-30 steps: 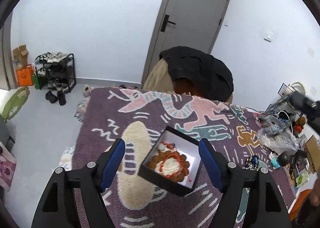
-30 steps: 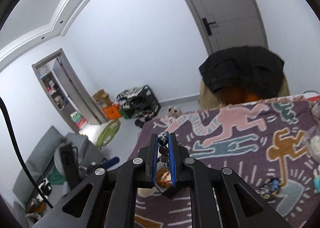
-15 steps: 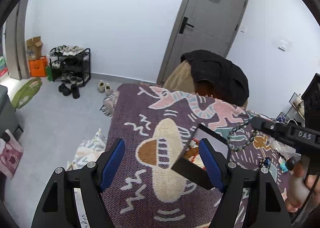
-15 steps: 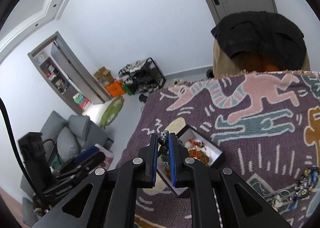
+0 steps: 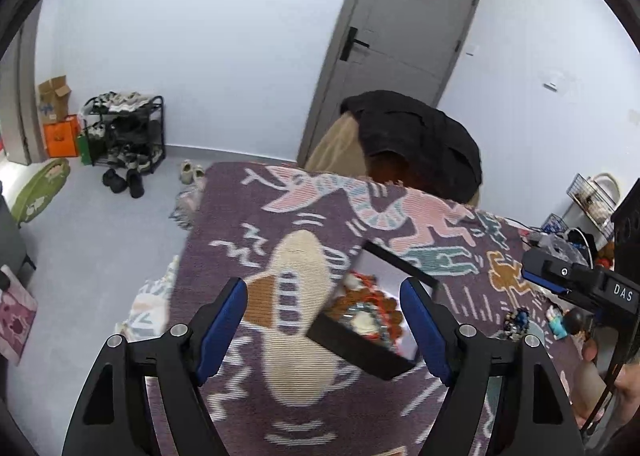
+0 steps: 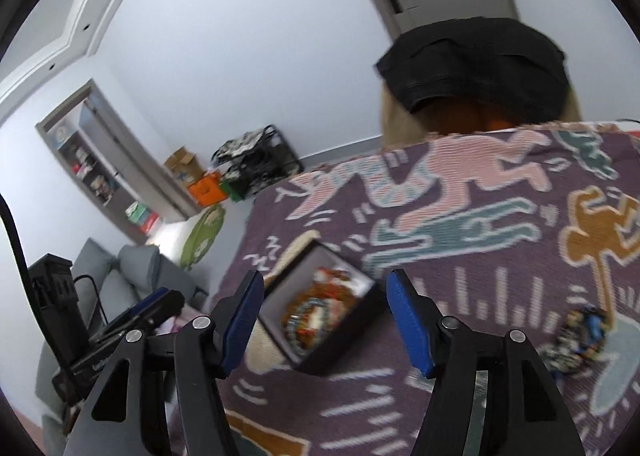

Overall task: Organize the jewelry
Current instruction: 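Move both tools back over the remaining jewelry pile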

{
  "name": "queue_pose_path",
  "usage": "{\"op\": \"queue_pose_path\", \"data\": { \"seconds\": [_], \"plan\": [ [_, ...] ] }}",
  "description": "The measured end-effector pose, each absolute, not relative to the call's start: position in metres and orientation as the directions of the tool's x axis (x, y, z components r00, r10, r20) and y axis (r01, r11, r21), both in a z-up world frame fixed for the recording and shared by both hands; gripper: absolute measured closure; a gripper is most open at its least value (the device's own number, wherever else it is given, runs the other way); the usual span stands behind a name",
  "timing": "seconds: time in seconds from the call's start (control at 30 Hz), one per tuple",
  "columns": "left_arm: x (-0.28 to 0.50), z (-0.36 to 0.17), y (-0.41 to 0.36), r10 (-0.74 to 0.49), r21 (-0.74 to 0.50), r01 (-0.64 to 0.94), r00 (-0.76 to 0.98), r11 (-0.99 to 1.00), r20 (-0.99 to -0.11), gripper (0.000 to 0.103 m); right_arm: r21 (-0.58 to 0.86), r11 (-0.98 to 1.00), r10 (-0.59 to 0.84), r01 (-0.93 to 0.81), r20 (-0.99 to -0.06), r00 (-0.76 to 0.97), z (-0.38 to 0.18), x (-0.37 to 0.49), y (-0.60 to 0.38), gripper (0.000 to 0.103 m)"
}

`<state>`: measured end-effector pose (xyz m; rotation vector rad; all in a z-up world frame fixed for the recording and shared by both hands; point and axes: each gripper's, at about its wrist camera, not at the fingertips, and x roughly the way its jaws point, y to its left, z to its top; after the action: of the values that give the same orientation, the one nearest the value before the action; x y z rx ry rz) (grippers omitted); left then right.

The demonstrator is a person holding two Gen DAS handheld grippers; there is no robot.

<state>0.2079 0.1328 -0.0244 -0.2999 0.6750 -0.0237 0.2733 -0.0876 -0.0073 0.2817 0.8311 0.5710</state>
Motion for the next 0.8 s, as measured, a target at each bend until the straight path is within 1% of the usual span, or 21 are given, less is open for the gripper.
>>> {"op": "queue_pose_path", "data": {
  "seconds": [0.4, 0.67, 0.8],
  "plan": [
    [0.223, -0.031, 0.051, -0.209, -0.257, 0.054, 0.749, 0.965, -0.628, 0.024, 0.441, 0.866, 0.485, -0.237, -0.618, 0.619, -0.015, 0.253, -0.188, 0.039],
    [0.225, -0.032, -0.001, -0.277, -0.232, 0.165, 0.727, 0.959, -0.628, 0.024, 0.48, 0.862, 0.463, -0.162, -0.616, 0.637, -0.031, 0.243, -0.238, 0.039],
    [0.229, -0.041, -0.025, -0.296, -0.216, 0.204, 0.696, 0.955, -0.654, 0.024, 0.497, 0.857, 0.46, -0.138, -0.617, 0.638, -0.041, 0.237, -0.253, 0.039]
  ]
}}
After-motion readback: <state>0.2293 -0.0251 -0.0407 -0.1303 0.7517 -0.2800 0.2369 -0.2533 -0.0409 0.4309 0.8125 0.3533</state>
